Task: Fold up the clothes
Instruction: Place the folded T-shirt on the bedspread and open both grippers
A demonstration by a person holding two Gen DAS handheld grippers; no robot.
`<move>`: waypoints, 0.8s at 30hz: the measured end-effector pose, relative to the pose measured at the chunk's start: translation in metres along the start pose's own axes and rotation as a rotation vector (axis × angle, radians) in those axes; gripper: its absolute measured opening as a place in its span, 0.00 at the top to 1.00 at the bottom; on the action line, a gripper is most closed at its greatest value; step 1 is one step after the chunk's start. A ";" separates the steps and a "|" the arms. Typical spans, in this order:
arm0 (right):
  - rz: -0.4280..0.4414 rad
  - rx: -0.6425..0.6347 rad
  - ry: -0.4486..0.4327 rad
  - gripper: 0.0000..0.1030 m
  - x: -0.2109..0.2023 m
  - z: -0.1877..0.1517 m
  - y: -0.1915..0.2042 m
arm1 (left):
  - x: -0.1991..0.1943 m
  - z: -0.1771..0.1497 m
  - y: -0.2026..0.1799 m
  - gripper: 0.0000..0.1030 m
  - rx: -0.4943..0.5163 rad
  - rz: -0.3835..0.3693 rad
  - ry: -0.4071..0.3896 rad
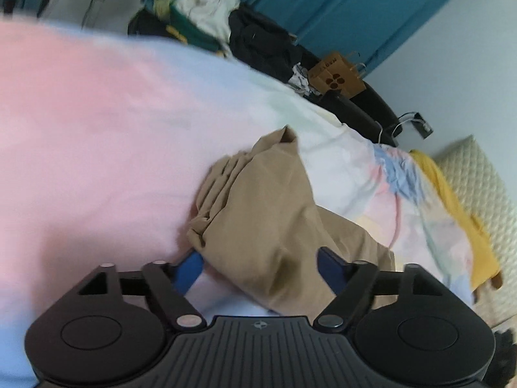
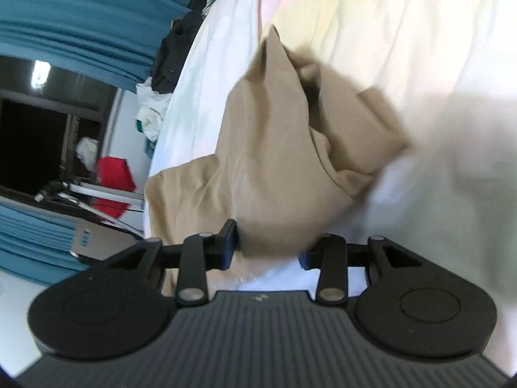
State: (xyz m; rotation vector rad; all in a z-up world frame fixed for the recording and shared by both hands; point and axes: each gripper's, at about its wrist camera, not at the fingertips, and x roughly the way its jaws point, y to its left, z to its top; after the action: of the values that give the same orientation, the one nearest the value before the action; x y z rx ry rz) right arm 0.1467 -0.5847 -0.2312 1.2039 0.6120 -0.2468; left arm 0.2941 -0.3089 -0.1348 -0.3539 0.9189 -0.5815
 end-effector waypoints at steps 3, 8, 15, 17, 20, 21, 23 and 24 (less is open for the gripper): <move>-0.053 -0.088 -0.020 0.60 -0.031 -0.010 0.014 | -0.041 -0.001 -0.024 0.09 0.108 0.022 -0.047; -0.046 -0.243 -0.092 0.57 -0.097 -0.030 0.044 | -0.112 -0.017 -0.067 0.00 0.308 0.062 -0.138; 0.020 -0.440 -0.193 0.17 -0.175 -0.071 0.091 | -0.194 -0.052 -0.115 0.00 0.498 0.116 -0.223; 0.026 -0.494 -0.214 0.17 -0.191 -0.088 0.099 | -0.214 -0.067 -0.121 0.00 0.546 0.131 -0.240; 0.010 -0.574 -0.259 0.17 -0.208 -0.114 0.108 | -0.248 -0.090 -0.121 0.00 0.572 0.122 -0.258; 0.005 -0.599 -0.272 0.17 -0.213 -0.122 0.111 | -0.255 -0.097 -0.118 0.00 0.573 0.117 -0.261; -0.007 -0.654 -0.295 0.17 -0.221 -0.140 0.114 | -0.270 -0.110 -0.114 0.00 0.574 0.110 -0.275; -0.014 -0.682 -0.305 0.17 -0.225 -0.149 0.115 | -0.277 -0.116 -0.111 0.00 0.576 0.110 -0.284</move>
State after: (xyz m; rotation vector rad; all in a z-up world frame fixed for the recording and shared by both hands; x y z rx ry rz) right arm -0.0262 -0.4367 -0.0465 0.4902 0.3858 -0.2042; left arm 0.0332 -0.2335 0.0348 0.1327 0.4639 -0.6475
